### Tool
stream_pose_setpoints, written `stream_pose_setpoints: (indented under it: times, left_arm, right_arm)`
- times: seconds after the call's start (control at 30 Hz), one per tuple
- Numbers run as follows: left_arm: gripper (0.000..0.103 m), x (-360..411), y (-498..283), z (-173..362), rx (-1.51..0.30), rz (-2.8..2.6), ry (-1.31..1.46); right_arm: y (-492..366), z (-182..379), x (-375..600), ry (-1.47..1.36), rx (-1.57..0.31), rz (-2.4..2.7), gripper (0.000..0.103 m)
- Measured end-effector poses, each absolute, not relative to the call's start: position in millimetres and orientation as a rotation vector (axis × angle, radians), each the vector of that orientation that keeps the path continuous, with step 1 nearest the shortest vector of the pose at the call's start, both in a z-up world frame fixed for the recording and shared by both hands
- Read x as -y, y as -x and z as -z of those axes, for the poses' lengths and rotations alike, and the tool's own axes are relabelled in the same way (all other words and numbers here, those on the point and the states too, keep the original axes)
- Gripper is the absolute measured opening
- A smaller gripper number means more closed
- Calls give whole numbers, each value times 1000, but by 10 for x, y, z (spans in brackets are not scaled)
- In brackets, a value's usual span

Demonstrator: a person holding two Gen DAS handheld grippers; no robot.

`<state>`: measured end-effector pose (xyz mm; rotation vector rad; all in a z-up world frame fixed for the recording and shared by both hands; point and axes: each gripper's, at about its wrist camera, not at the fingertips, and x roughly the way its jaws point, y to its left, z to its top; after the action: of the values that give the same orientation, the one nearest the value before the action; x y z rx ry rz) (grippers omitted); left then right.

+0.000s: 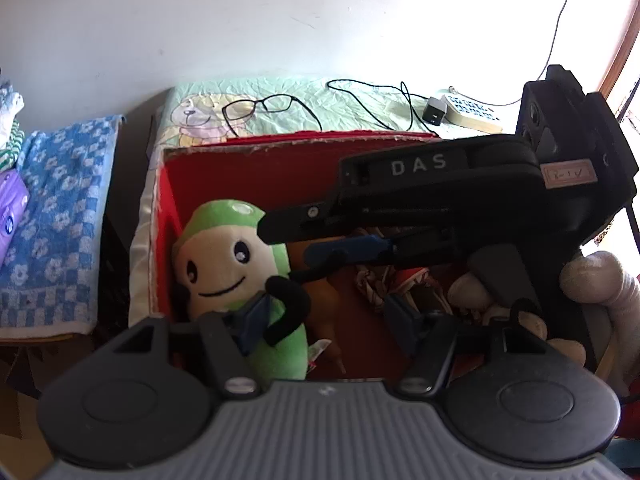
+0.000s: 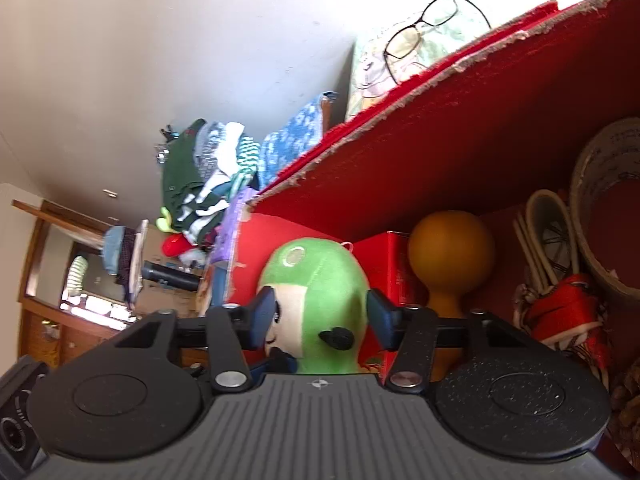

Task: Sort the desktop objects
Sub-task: 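Lower the green-and-white plush into the red box and open the right gripper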

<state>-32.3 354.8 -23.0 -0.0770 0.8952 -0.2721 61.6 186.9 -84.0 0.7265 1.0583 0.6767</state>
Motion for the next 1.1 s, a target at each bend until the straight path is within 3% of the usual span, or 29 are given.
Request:
stream_pose_setpoints:
  times: [0.1,0.33,1.1]
  left_arm:
    - [67,-3566,330,231,-899,276,81]
    - [66,-3544,304,234,-911,266,80]
    - [67,-3493,261,243,-939,192,105]
  right_arm:
    - [-614,827,-1867,-710,-1064,-650,39]
    - [-639,827,-1888,-664,-1075,-658,36]
    - [-617,809,-1916,-623,-1088,-684,40]
